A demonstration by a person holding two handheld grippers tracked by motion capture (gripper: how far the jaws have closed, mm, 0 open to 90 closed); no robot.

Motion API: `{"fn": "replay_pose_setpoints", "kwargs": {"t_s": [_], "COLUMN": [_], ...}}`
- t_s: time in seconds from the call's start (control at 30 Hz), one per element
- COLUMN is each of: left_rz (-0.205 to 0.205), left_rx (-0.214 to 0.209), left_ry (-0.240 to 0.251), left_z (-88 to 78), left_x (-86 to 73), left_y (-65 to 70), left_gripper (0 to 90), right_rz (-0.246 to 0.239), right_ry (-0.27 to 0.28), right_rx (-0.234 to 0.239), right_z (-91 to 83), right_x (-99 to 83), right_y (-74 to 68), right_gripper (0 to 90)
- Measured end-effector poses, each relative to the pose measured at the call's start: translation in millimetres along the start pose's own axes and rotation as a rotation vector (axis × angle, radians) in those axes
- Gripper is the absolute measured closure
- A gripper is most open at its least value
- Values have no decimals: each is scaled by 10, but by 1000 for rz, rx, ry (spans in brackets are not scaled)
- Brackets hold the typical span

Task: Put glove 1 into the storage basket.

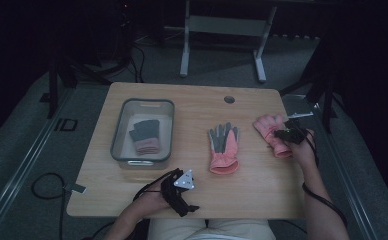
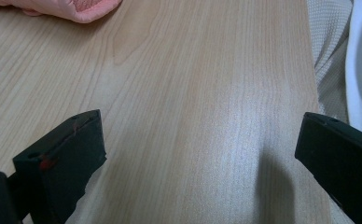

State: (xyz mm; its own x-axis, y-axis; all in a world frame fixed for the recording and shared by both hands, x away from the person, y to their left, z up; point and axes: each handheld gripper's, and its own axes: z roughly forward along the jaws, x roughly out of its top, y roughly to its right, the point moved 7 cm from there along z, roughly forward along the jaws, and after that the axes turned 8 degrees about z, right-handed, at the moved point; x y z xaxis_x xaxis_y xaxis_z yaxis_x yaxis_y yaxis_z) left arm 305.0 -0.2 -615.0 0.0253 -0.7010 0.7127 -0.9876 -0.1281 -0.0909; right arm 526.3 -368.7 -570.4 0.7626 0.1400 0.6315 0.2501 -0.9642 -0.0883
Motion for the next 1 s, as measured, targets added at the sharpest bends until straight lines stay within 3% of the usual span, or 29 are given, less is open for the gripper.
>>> {"fn": "replay_pose_setpoints", "kwargs": {"t_s": [0.2, 0.4, 0.53, 0.6, 0.8, 1.0], "left_rz": [2, 1, 7, 13, 18, 19], "left_rx": [5, 3, 4, 6, 9, 8], "left_ry": [-1, 6, 1, -4, -7, -10], "left_z": [-1, -1, 3, 2, 5, 12], "left_x": [-3, 1, 4, 3, 2, 2], "left_y": [-3, -3, 6, 2, -2, 8], "left_gripper": [11, 12, 12, 12, 12, 12], "right_rz": [102, 140, 175, 170, 158, 189], "right_ry": [61, 147, 174, 183, 149, 119], "right_rx": [6, -11, -18, -26, -10, -20], "right_z": [-316, -734, -953, -1019, -946, -698], "right_x": [31, 20, -67, -127, -348, -460], "right_y": [-127, -363, -477, -528, -633, -563], "right_gripper": [860, 860, 861, 861, 861, 860]}}
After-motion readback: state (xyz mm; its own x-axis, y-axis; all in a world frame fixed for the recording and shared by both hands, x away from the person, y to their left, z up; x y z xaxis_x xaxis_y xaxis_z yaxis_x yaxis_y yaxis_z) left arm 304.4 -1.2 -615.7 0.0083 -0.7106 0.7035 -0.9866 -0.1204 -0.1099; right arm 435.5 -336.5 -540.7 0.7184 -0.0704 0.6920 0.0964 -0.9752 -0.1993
